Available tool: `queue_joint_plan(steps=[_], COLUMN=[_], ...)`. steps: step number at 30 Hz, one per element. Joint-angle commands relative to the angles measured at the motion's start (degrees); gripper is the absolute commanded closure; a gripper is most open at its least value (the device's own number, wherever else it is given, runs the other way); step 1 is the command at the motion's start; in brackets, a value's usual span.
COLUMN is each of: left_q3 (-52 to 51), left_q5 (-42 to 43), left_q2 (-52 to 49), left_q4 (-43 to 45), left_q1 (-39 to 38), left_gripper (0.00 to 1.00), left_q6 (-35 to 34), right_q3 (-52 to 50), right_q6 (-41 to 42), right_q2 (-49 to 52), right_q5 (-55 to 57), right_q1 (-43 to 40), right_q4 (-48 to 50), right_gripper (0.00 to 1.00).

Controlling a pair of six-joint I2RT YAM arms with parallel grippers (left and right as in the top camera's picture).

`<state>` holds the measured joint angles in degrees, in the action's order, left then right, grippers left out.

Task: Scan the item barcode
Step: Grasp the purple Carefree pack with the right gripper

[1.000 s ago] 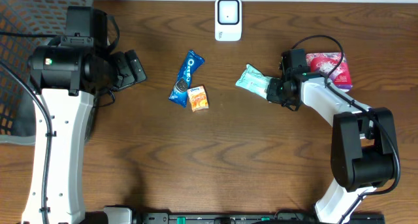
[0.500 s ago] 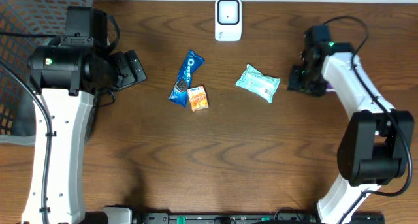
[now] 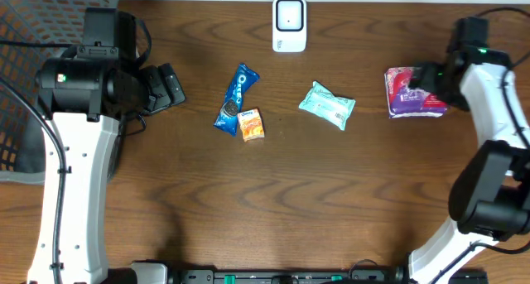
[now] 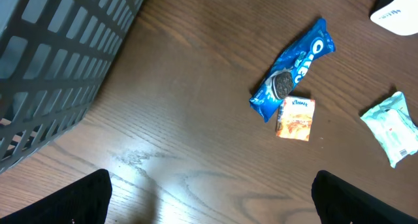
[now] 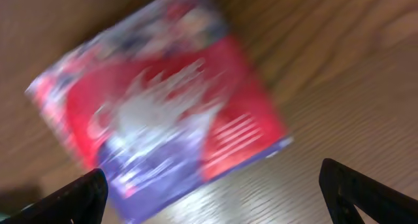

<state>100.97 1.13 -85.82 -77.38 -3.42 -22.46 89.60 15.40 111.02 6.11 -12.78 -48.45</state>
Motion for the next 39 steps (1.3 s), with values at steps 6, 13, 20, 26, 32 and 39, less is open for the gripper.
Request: queue_joint_plan(steps=[6,13,20,26,32,39], left_q3=[0.2,0.2,0.2,0.2,0.2,0.2], left_q5=[-0.9,-0.9,-0.9,-0.9,-0.9,-0.9], left_q2=[-0.3,-0.3,-0.3,-0.3,-0.3,-0.3], left_q4=[-0.2,-0.2,-0.2,-0.2,-0.2,-0.2], left_q1=[0.2,0.2,0.2,0.2,0.2,0.2], left_gripper=[0.02,0.02,0.02,0.02,0.02,0.02], left_q6=[0.4,0.3,0.3,0.3,0.3,0.4], right_q3=[0.2,0.2,0.2,0.3,0.4,0.4], right_q6=[-8.9,-14.7,-15.5,-13.8,-8.2,4.0], right_q2=[2.5,8.7,14.5,15.0,13.0,10.5], right_q5=[-17.7,-35.6,-38.6,-38.7,-48.9,-62.3], right_q1=[-10.1,-12.4,-12.4,-12.4,-11.8,-7.3], right_q4=[5.4,11.0,11.5,9.6,9.3,18.6], right_gripper=[0.05,0.08,0.27,0.79,0.99,0.99])
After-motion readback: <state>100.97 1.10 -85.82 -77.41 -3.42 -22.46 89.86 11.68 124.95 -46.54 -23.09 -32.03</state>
